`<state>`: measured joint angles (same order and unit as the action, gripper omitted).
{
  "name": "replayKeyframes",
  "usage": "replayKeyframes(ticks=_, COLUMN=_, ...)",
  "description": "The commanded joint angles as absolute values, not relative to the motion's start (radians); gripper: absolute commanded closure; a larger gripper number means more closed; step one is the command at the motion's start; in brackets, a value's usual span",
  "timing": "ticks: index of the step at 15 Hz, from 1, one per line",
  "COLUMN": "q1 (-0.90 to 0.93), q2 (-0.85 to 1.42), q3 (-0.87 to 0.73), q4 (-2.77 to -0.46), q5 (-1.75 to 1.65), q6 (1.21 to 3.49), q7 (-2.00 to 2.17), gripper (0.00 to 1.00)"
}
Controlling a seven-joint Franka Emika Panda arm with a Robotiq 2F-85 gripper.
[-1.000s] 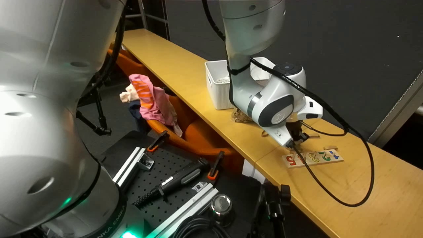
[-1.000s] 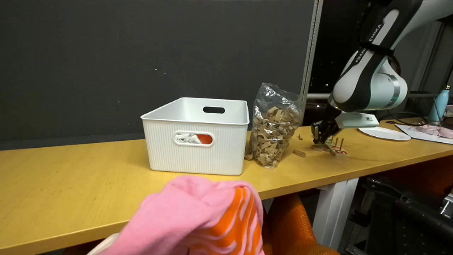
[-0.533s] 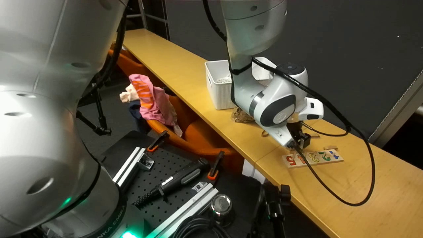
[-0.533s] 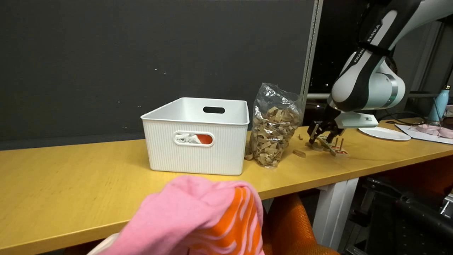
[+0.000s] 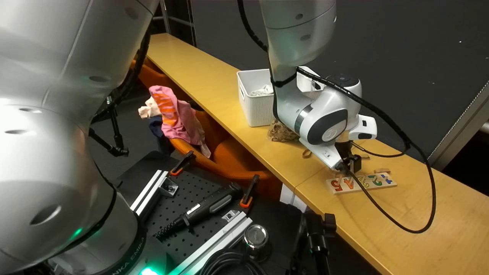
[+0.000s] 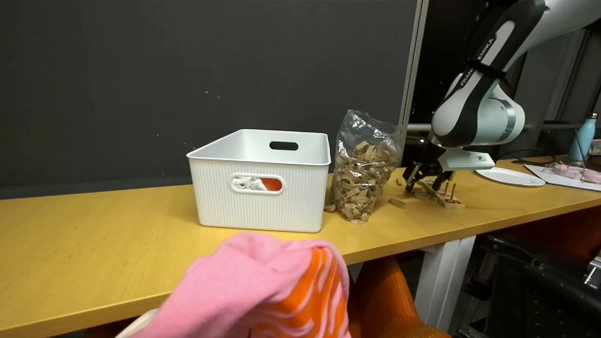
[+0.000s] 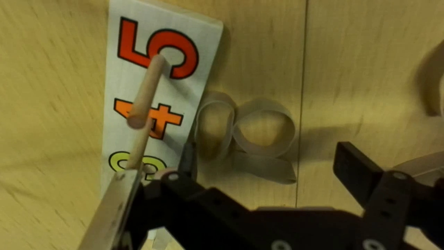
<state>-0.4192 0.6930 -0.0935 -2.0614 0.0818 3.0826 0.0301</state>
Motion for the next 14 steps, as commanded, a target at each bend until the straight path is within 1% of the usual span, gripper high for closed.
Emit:
replayKeyframes(ticks=1, q1=-0.443, q2=0.718, q3=-0.069, q4=-2.009, q5=0.102, q6=3.044, q7=0.01, gripper=0.0)
replayKeyframes(ticks=10, q1=-0.442, q2=0.754, q3=-0.061, q4=-1.957, q5=0.107, q6=3.016, q7=0.006, gripper=0.0)
replayKeyframes(ticks=13, q1=-0.443, q2=0.761, q3=-0.057, q4=-1.949, q5=0.107, q6=3.014, q7=0.006, gripper=0.08)
replayKeyframes(ticks=14, q1=-0.444, q2=0.763, q3=-0.055, q4=-1.945, q5=0.107, q6=3.012, q7=0.006, gripper=0.29)
